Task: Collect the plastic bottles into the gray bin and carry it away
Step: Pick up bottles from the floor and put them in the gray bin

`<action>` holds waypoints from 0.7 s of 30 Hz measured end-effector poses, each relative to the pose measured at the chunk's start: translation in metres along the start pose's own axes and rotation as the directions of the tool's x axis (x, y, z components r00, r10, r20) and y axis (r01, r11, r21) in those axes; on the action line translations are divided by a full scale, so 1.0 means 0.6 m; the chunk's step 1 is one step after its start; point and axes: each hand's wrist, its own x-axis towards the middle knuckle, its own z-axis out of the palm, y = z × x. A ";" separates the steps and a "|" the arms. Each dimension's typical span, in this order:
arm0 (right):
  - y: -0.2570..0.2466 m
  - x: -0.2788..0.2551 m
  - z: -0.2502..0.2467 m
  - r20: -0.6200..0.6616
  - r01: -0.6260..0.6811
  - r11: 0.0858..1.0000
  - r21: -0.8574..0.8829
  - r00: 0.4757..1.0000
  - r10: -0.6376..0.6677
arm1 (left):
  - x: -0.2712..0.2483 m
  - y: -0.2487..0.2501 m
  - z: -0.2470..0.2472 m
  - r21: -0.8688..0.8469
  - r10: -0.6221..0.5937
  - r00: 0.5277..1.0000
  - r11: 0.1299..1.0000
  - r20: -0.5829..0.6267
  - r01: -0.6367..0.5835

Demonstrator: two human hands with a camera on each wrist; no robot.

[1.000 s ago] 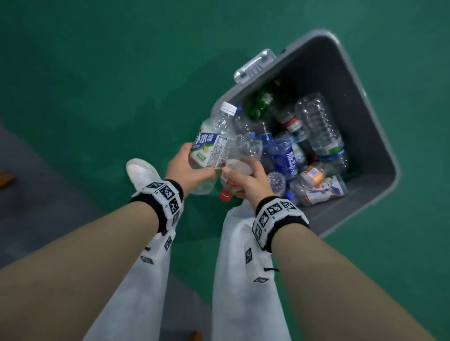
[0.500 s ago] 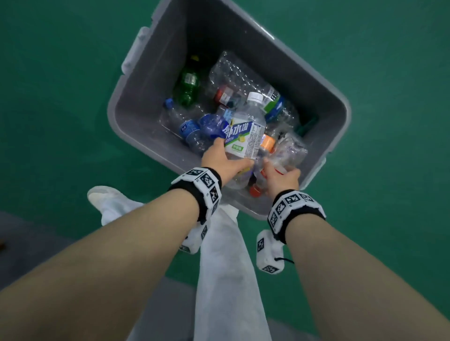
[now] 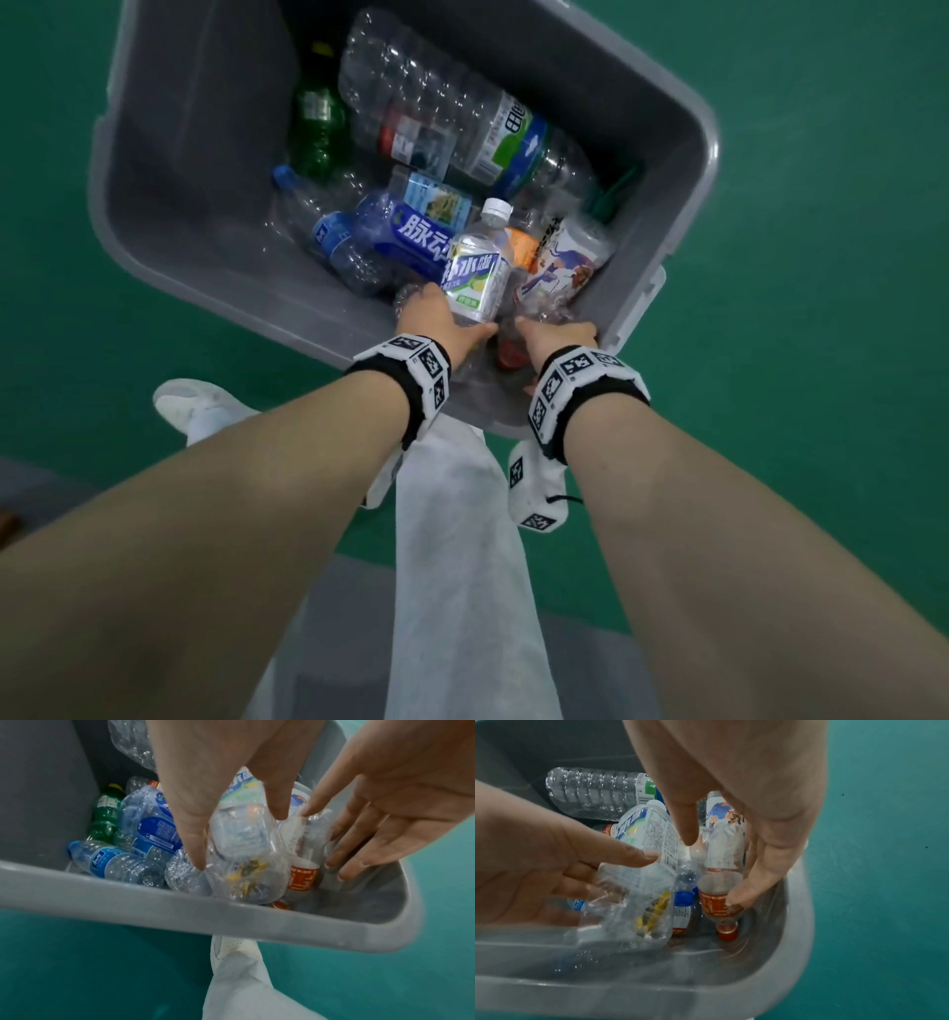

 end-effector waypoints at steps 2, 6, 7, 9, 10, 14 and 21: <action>0.004 0.003 -0.001 0.026 0.007 0.999 -0.041 1.000 -0.006 | 0.001 0.002 0.000 0.030 -0.001 1.000 1.000 0.012 0.000; -0.002 -0.024 -0.022 0.013 0.040 0.995 -0.089 0.999 -0.039 | -0.005 0.007 -0.020 0.078 0.016 1.000 0.997 0.025 -0.018; -0.002 -0.027 -0.027 0.003 0.055 0.989 -0.134 0.998 -0.055 | -0.009 0.007 -0.028 0.084 0.016 1.000 0.996 0.022 -0.018; -0.003 -0.043 -0.032 -0.011 0.126 0.960 -0.250 0.991 -0.133 | -0.016 -0.001 -0.047 0.090 0.008 1.000 0.996 0.015 -0.009; -0.006 -0.053 -0.032 -0.008 0.174 0.937 -0.303 0.983 -0.185 | -0.019 -0.008 -0.057 0.099 0.005 1.000 0.995 0.014 -0.006; -0.023 -0.096 0.008 0.190 0.419 0.787 -0.453 0.908 -0.374 | -0.030 -0.060 -0.095 0.268 0.019 0.996 0.963 -0.090 0.006; 0.008 -0.144 0.119 0.380 0.597 0.586 -0.548 0.802 -0.461 | -0.041 -0.180 -0.127 0.416 0.169 0.985 0.898 -0.030 -0.141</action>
